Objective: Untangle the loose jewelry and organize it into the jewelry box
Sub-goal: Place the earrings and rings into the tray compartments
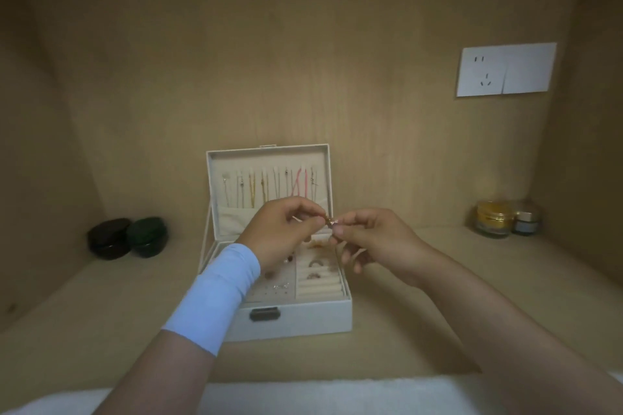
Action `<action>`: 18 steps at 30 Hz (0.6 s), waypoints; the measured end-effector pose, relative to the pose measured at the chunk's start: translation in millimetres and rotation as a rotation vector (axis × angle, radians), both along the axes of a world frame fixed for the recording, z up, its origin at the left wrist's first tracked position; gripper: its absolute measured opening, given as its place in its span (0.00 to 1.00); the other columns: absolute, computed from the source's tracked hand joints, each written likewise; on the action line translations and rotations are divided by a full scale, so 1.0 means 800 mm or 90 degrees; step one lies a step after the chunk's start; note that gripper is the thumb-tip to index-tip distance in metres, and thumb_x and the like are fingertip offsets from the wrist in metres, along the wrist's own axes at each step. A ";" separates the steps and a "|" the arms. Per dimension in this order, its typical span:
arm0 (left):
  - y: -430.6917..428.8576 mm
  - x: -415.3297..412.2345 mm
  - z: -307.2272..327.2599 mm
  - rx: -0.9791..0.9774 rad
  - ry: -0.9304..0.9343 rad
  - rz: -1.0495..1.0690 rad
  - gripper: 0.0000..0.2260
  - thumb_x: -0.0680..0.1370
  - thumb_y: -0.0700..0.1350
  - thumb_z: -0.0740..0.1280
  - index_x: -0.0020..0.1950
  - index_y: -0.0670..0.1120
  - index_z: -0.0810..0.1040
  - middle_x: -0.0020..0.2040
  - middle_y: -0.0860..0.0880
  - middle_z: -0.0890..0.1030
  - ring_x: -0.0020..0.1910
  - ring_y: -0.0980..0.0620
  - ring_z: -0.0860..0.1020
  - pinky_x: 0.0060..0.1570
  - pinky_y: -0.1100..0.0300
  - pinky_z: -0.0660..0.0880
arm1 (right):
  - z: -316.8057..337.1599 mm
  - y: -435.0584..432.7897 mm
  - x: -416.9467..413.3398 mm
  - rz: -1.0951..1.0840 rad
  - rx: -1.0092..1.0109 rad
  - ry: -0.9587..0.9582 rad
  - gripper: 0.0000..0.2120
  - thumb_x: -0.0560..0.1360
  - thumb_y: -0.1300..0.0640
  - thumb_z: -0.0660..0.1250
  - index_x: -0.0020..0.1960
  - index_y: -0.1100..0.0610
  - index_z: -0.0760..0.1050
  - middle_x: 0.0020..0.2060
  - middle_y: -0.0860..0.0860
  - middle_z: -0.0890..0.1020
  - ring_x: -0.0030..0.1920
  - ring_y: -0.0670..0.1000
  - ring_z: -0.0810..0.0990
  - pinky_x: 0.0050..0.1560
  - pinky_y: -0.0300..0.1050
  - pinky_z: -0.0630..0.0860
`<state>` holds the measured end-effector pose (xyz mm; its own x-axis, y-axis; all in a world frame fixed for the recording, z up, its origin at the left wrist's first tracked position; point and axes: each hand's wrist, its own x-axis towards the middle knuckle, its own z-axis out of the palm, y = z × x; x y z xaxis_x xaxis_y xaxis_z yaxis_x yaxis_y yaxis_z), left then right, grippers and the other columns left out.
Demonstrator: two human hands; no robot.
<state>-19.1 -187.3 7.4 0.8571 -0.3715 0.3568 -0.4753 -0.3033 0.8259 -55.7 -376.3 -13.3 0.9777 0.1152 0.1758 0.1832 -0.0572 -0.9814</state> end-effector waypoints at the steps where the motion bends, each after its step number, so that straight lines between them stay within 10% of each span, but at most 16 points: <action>1: 0.011 0.003 0.003 0.006 -0.003 0.010 0.04 0.75 0.41 0.72 0.48 0.49 0.83 0.43 0.51 0.84 0.36 0.56 0.80 0.38 0.66 0.75 | 0.005 0.009 0.004 -0.006 0.009 -0.003 0.04 0.79 0.63 0.68 0.51 0.62 0.80 0.39 0.55 0.84 0.30 0.51 0.79 0.27 0.42 0.75; 9: 0.076 0.028 -0.002 0.055 0.004 0.096 0.04 0.74 0.45 0.72 0.46 0.53 0.81 0.45 0.50 0.83 0.37 0.52 0.81 0.44 0.55 0.79 | 0.032 0.070 0.051 -0.015 -0.038 0.018 0.06 0.76 0.63 0.71 0.54 0.62 0.81 0.42 0.55 0.86 0.31 0.50 0.81 0.28 0.43 0.78; 18: 0.099 0.054 -0.010 0.087 -0.006 0.141 0.05 0.74 0.47 0.73 0.48 0.51 0.81 0.45 0.55 0.82 0.42 0.60 0.79 0.34 0.74 0.71 | 0.036 0.102 0.090 -0.031 -0.085 0.047 0.06 0.74 0.63 0.75 0.51 0.59 0.83 0.41 0.55 0.87 0.33 0.50 0.83 0.32 0.44 0.81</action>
